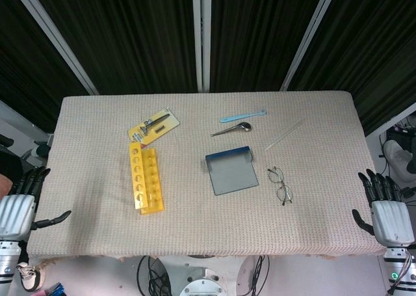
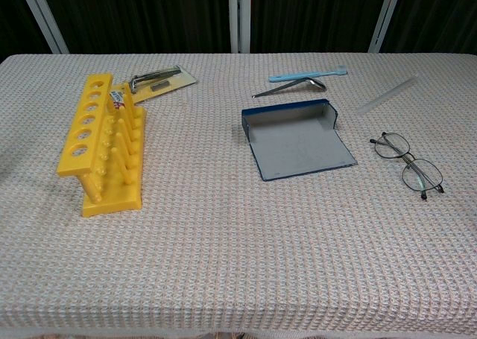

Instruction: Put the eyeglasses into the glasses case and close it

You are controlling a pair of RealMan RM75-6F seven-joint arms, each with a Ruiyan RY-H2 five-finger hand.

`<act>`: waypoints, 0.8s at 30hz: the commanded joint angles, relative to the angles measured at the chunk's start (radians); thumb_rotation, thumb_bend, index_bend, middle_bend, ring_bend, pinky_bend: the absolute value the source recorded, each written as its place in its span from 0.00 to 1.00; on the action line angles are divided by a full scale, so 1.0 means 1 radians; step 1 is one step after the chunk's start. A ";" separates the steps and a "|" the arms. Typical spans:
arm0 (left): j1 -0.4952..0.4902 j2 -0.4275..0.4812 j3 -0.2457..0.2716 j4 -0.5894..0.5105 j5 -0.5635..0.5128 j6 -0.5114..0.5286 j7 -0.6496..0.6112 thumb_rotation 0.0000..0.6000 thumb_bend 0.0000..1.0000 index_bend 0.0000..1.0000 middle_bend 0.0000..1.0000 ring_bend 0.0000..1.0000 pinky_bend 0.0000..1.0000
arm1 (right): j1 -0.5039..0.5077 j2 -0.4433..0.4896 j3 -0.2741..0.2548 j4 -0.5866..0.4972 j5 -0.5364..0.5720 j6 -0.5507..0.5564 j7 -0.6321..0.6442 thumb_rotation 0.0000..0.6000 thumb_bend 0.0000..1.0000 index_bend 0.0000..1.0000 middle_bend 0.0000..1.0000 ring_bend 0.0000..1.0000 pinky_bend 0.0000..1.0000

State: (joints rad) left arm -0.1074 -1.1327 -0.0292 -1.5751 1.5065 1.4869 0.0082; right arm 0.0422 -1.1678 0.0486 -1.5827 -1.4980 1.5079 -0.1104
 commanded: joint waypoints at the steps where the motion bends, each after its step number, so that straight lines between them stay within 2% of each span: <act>1: -0.003 0.001 0.000 0.004 0.002 -0.005 -0.004 0.44 0.06 0.07 0.07 0.07 0.21 | -0.001 -0.001 -0.001 -0.001 0.000 0.001 -0.007 1.00 0.21 0.00 0.00 0.00 0.00; 14: -0.021 0.002 -0.008 0.023 0.005 -0.028 -0.029 0.43 0.06 0.07 0.07 0.07 0.21 | 0.018 -0.004 -0.011 -0.030 -0.040 -0.018 -0.051 1.00 0.21 0.00 0.00 0.00 0.00; 24: -0.028 -0.026 -0.008 0.048 0.004 -0.038 -0.033 0.44 0.06 0.07 0.07 0.07 0.21 | 0.088 -0.060 -0.031 0.003 -0.072 -0.130 -0.141 1.00 0.21 0.01 0.00 0.00 0.00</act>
State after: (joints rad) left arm -0.1341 -1.1563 -0.0375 -1.5285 1.5112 1.4504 -0.0245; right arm 0.1187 -1.2153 0.0216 -1.5874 -1.5680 1.3928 -0.2396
